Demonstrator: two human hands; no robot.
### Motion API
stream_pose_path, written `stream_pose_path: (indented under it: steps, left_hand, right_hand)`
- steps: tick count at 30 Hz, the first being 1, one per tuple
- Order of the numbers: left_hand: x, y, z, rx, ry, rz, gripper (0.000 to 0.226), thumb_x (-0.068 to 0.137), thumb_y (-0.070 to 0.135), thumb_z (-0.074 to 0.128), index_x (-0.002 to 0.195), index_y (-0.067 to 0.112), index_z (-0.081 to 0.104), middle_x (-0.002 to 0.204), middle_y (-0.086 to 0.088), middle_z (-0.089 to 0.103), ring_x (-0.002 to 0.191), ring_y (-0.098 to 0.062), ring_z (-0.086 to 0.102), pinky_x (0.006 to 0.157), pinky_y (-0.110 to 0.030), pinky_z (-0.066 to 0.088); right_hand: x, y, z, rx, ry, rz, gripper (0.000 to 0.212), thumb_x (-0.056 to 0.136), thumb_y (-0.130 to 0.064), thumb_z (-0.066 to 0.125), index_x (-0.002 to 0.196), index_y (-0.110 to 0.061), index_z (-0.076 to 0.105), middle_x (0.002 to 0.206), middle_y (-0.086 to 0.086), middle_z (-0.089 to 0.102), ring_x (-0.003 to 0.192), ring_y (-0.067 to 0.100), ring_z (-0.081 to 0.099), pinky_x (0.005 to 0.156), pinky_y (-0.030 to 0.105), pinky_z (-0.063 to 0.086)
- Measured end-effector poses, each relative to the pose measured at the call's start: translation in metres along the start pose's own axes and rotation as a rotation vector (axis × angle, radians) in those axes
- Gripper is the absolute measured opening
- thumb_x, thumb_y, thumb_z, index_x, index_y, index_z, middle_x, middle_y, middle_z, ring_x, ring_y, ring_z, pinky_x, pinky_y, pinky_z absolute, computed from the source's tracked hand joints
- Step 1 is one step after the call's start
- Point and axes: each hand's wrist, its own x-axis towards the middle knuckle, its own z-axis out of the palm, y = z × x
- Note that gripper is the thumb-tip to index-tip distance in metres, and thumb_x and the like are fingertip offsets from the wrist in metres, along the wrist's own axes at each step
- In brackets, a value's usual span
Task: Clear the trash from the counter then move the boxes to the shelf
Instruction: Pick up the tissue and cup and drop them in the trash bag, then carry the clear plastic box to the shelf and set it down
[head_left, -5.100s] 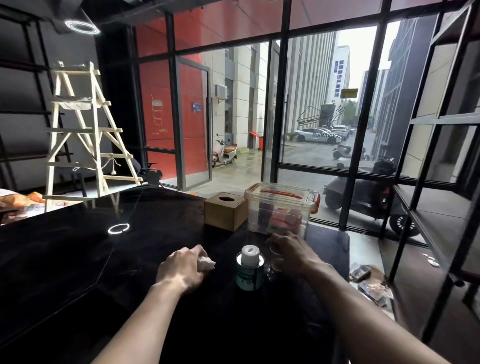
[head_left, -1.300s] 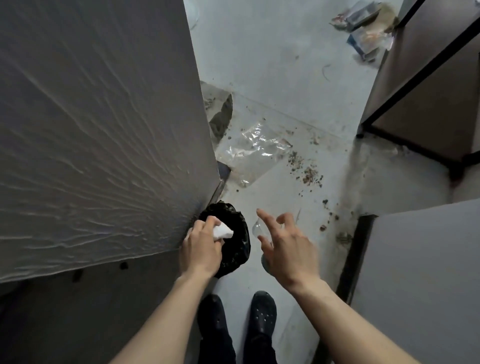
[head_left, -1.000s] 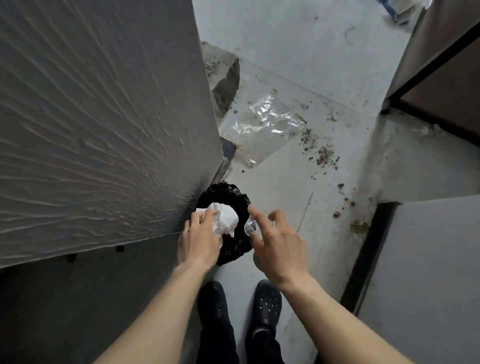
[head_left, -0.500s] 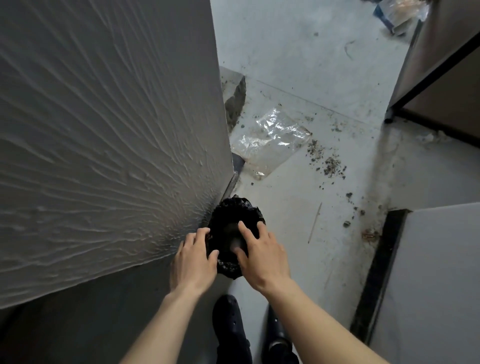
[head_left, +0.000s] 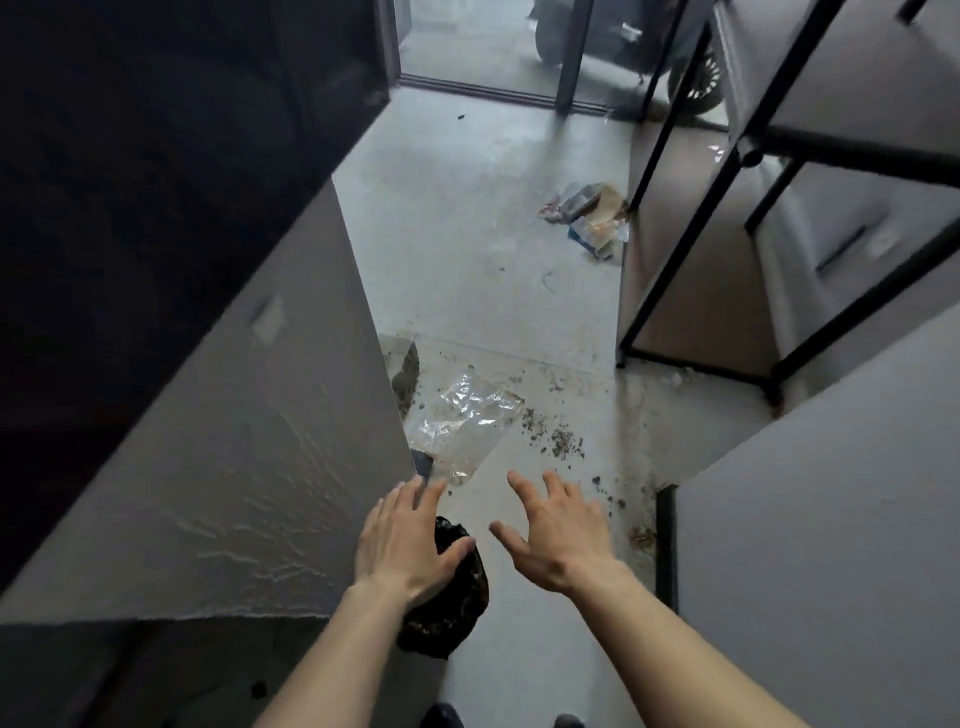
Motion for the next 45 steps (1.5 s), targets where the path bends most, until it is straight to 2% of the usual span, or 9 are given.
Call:
stream_pose_path:
  steps: [4,7,10,14,20,30,38,45]
  left_hand:
    - [-0.026,0.040,-0.063,0.024,0.044,0.080,0.084,0.080,0.071,0.051,0.151,0.033,0.027,0.156,0.002,0.033,0.145,-0.021,0.029,0.118,-0.038,0.023]
    - [-0.047,0.067,-0.102,0.030,0.073,0.126,0.087,0.077,0.074,0.051,0.150,0.034,0.028,0.158,0.003,0.031,0.145,-0.020,0.030,0.116,-0.038,0.026]
    - [-0.074,0.093,-0.140,0.051,0.114,0.163,0.089,0.076,0.077,0.048,0.151,0.035,0.027,0.159,0.002,0.029,0.146,-0.020,0.028,0.117,-0.038,0.026]
    - [-0.119,0.126,-0.190,0.084,0.202,0.201,0.092,0.073,0.078,0.051,0.151,0.035,0.027,0.158,0.002,0.032,0.146,-0.021,0.028,0.118,-0.040,0.027]
    - [-0.187,0.160,-0.248,0.119,0.283,0.222,0.093,0.073,0.077,0.055,0.151,0.040,0.020,0.163,0.002,0.022,0.149,-0.023,0.021,0.121,-0.042,0.020]
    - [-0.256,0.161,-0.326,0.180,0.350,0.270,0.095,0.072,0.077,0.056,0.152,0.046,0.015,0.165,0.005,0.012,0.151,-0.023,0.014,0.121,-0.043,0.013]
    - [-0.293,0.102,-0.408,0.191,0.390,0.304,0.095,0.074,0.075,0.057,0.153,0.040,0.018,0.164,0.005,0.017,0.150,-0.021,0.018,0.120,-0.041,0.017]
    - [-0.311,-0.021,-0.472,0.143,0.467,0.205,0.099,0.068,0.083,0.053,0.152,0.043,0.018,0.163,0.007,0.019,0.149,-0.022,0.021,0.121,-0.043,0.018]
  right_hand:
    - [-0.048,0.007,-0.064,0.022,0.040,0.017,0.081,0.088,-0.078,0.024,0.157,-0.040,0.009,0.169,0.011,0.012,0.155,0.033,0.005,0.119,0.066,0.007]
    - [-0.085,0.014,-0.102,0.020,0.071,0.008,0.084,0.086,-0.080,0.021,0.158,-0.041,0.002,0.170,0.009,0.004,0.156,0.032,-0.004,0.119,0.068,-0.004]
    - [-0.122,0.022,-0.134,0.030,0.117,0.006,0.086,0.084,-0.083,0.020,0.157,-0.043,0.000,0.171,0.006,0.003,0.156,0.030,-0.007,0.118,0.068,-0.008]
    - [-0.178,0.031,-0.174,0.030,0.189,-0.003,0.088,0.083,-0.085,0.020,0.157,-0.043,-0.002,0.171,0.006,0.001,0.156,0.030,-0.005,0.119,0.067,-0.005]
    - [-0.252,0.032,-0.226,0.042,0.302,-0.029,0.086,0.085,-0.083,0.026,0.157,-0.044,-0.001,0.171,0.005,0.001,0.156,0.030,-0.001,0.120,0.067,0.000]
    - [-0.322,0.011,-0.300,0.022,0.431,-0.043,0.088,0.081,-0.085,0.031,0.156,-0.045,0.009,0.170,-0.002,0.009,0.155,0.030,0.010,0.119,0.064,0.011]
    - [-0.339,-0.065,-0.346,-0.030,0.431,-0.027,0.089,0.082,-0.086,0.031,0.157,-0.045,0.006,0.170,0.002,0.010,0.153,0.029,0.018,0.118,0.059,0.025]
    - [-0.327,-0.187,-0.363,-0.077,0.491,-0.115,0.090,0.080,-0.087,0.030,0.157,-0.044,0.011,0.169,0.001,0.016,0.152,0.030,0.021,0.118,0.055,0.027]
